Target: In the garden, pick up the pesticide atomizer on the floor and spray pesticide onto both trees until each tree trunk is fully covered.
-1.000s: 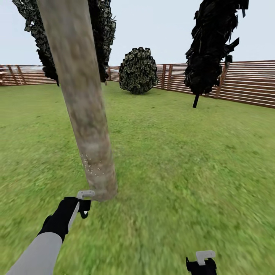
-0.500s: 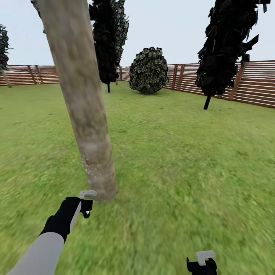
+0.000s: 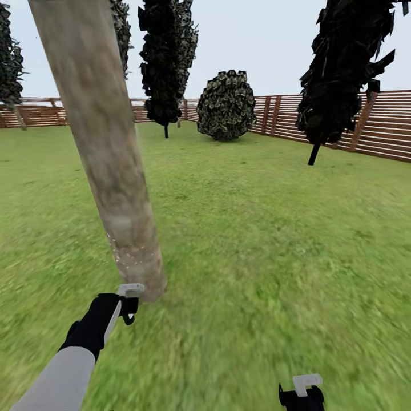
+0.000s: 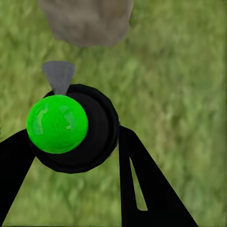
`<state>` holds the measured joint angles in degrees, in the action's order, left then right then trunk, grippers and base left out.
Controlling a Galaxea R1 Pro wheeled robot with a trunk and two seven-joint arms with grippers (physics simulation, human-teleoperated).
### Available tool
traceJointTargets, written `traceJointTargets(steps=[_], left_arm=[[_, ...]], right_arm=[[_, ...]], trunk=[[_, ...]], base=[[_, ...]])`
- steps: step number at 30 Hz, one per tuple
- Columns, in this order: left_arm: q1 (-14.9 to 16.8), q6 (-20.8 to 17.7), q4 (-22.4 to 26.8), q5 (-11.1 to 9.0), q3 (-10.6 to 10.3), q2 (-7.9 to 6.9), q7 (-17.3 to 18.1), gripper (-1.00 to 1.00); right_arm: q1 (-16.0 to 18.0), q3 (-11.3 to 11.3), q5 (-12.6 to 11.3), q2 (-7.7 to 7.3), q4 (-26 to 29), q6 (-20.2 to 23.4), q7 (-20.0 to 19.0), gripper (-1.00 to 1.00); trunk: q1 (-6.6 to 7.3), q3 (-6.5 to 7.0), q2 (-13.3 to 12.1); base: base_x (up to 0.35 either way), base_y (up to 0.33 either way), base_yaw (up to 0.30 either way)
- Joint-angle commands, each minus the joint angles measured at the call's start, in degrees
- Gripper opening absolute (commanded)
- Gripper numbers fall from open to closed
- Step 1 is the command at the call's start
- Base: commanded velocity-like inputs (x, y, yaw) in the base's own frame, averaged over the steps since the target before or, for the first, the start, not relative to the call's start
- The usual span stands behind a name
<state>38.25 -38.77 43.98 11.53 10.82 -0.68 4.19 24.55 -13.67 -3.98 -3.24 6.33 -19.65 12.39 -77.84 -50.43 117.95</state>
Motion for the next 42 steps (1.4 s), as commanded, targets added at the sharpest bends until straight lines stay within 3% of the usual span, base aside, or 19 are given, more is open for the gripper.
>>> traceJointTargets(steps=[1,17,23,25,27,29,30,32,33,42], left_arm=[[0.05,-0.29,0.1,0.63,0.13,0.02,0.49,-1.0],[1.47,-2.62,0.66,0.62,0.57,-0.45,0.64,-1.0],[10.56,-12.92,2.75,0.38,-0.11,0.38,1.1,-1.0],[11.83,-14.35,2.75,0.55,-1.33,-0.07,1.24,-1.0],[12.33,-14.56,2.77,0.71,-1.62,-1.41,1.28,-1.0],[12.53,-14.69,2.82,0.49,-1.81,-3.8,1.51,-1.0],[12.56,-14.72,2.84,0.46,-1.85,-3.89,1.53,-1.0],[12.71,-14.74,2.9,0.33,-2.65,-3.33,1.6,-1.0],[12.95,-14.67,2.95,0.32,-5.94,-0.67,1.57,-1.0],[12.99,-14.66,2.96,0.11,-6.25,-0.42,1.52,-1.0]], right_arm=[[0.0,-0.48,-0.42,-0.02,0.0,-0.12,0.18,1.0],[0.02,-0.49,-0.42,-0.01,0.0,-0.12,0.18,1.0],[0.02,-0.48,-0.42,-0.03,0.0,-0.12,0.18,1.0],[0.03,-0.48,-0.42,-0.09,0.0,-0.12,0.18,1.0],[0.05,-0.48,-0.42,-0.1,0.0,-0.12,0.18,1.0],[0.04,-0.48,-0.42,-0.05,0.0,-0.12,0.18,1.0],[0.05,-0.48,-0.42,-0.03,0.0,-0.12,0.18,1.0],[0.04,-0.48,-0.42,-0.08,0.0,-0.12,0.18,1.0],[0.01,-0.48,-0.4,-0.31,-0.08,-0.12,0.18,1.0],[0.02,-0.48,-0.41,-0.36,-0.09,-0.12,0.1,1.0]], trunk=[[0.0,-0.05,0.02],[0.0,-0.05,0.02],[0.0,-0.05,0.02],[0.0,-0.05,0.02],[0.0,-0.05,0.02],[0.0,-0.05,0.02],[0.0,-0.05,0.02],[0.0,-0.05,0.02],[0.0,-0.05,0.02],[0.0,-0.05,0.02]], base=[[0.088,-0.282,0.267],[0.119,-0.209,0.275],[0.002,-0.002,0.276],[0.0,0.0,0.276],[0.0,0.0,0.276],[0.0,0.0,0.27],[0.0,0.0,0.163],[0.0,0.0,0.068],[0.174,-0.165,0.004],[0.204,-0.201,0.0]])
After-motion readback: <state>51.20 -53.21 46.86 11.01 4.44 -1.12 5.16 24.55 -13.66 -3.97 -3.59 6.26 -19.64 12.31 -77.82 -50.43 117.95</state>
